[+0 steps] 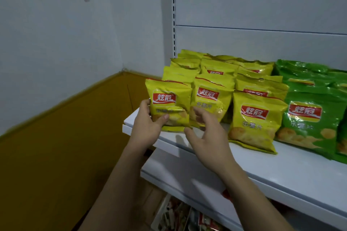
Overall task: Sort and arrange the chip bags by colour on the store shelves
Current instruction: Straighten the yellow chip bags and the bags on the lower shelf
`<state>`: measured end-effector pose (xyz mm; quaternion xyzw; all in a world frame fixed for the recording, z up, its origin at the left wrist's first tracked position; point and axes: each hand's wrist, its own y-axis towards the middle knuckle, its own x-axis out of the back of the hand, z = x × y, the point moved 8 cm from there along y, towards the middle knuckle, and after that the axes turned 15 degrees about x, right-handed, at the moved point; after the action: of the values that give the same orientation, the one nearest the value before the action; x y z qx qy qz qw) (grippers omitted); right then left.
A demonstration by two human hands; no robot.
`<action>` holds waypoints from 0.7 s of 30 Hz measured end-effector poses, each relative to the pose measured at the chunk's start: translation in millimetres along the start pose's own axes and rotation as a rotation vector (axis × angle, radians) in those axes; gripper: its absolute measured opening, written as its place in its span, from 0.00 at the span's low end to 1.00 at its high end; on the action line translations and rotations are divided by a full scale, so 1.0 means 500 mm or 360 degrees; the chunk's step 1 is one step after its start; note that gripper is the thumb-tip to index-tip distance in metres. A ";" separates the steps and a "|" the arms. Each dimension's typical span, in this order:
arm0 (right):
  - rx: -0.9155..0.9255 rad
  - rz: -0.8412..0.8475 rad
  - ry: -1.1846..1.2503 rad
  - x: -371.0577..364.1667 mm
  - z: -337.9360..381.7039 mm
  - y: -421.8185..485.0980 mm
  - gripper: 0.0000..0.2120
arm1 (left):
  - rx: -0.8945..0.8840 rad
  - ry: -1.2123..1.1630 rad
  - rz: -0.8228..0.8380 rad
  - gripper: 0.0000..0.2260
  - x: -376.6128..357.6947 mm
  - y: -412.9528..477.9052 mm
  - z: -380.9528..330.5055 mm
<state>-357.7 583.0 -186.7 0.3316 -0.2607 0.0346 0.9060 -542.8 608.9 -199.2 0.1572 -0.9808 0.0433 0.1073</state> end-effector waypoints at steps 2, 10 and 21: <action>0.0027 0.0040 -0.0095 -0.017 0.002 0.002 0.24 | -0.0038 0.0097 0.0014 0.22 0.003 0.033 0.000; -0.0008 -0.0205 -0.0185 0.010 0.009 -0.039 0.19 | -0.0025 0.0157 -0.0012 0.31 -0.023 0.089 0.007; -0.0048 -0.0236 -0.0518 0.039 0.005 -0.047 0.21 | -0.0186 0.0304 -0.0098 0.32 -0.013 0.067 0.010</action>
<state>-336.7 560.8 -189.1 0.3374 -0.3791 -0.0903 0.8569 -548.6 642.1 -207.5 0.1758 -0.9616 -0.0026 0.2105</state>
